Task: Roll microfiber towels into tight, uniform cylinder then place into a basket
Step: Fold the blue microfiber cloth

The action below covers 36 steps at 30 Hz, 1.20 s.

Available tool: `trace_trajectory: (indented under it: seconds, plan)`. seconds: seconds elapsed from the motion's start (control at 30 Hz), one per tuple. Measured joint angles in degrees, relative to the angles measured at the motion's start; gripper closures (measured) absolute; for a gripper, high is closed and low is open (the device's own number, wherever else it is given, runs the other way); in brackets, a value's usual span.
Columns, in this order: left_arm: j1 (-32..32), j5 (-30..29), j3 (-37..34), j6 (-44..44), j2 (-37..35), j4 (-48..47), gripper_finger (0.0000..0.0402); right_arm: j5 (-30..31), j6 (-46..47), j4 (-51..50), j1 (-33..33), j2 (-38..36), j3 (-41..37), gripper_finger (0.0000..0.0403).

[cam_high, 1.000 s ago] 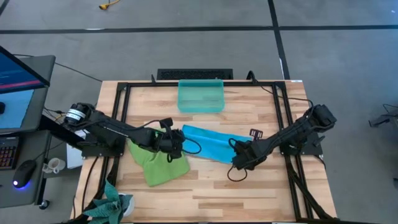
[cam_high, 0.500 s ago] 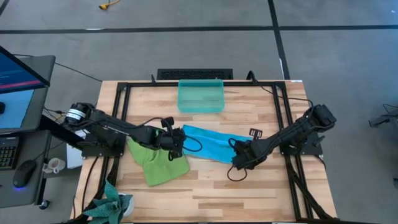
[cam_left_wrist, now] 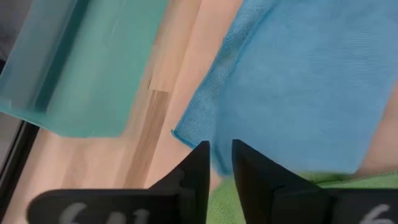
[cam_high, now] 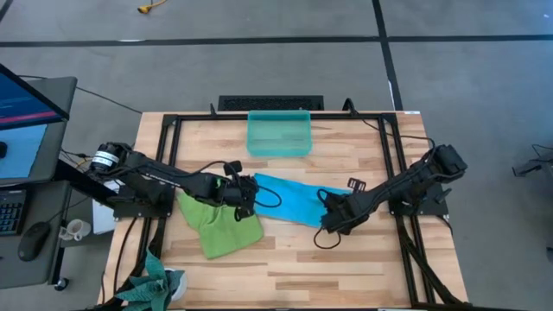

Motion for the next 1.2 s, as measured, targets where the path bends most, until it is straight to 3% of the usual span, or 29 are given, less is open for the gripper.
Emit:
trace_trajectory:
  seconds: [0.23,0.37,0.5,0.83,1.0,1.2]
  plan:
    - [1.15,1.64,0.00,0.35,0.00,0.06,0.0311,-0.49,0.26,0.00,-1.82,0.00,-0.02,0.0397]
    - [1.31,8.46,0.00,1.50,0.02,0.13,0.0311,-0.47,0.31,0.02,-2.56,0.00,-0.02,0.0380]
    - [1.05,13.49,0.00,2.74,0.02,0.24,0.0310,-0.32,0.33,0.04,-2.84,0.00,-0.02,0.0339]
    - [-0.02,13.77,0.00,2.63,0.02,0.24,0.0310,2.48,4.41,-3.61,-3.61,-0.26,0.39,0.0236]
    - [-0.04,13.80,0.00,1.58,0.02,0.23,0.0310,0.91,9.33,-7.81,-2.68,-0.26,1.95,0.0223]
    - [-0.36,13.81,0.00,1.33,0.02,0.22,0.0310,-1.32,9.44,4.97,2.60,-0.26,1.20,0.0235]
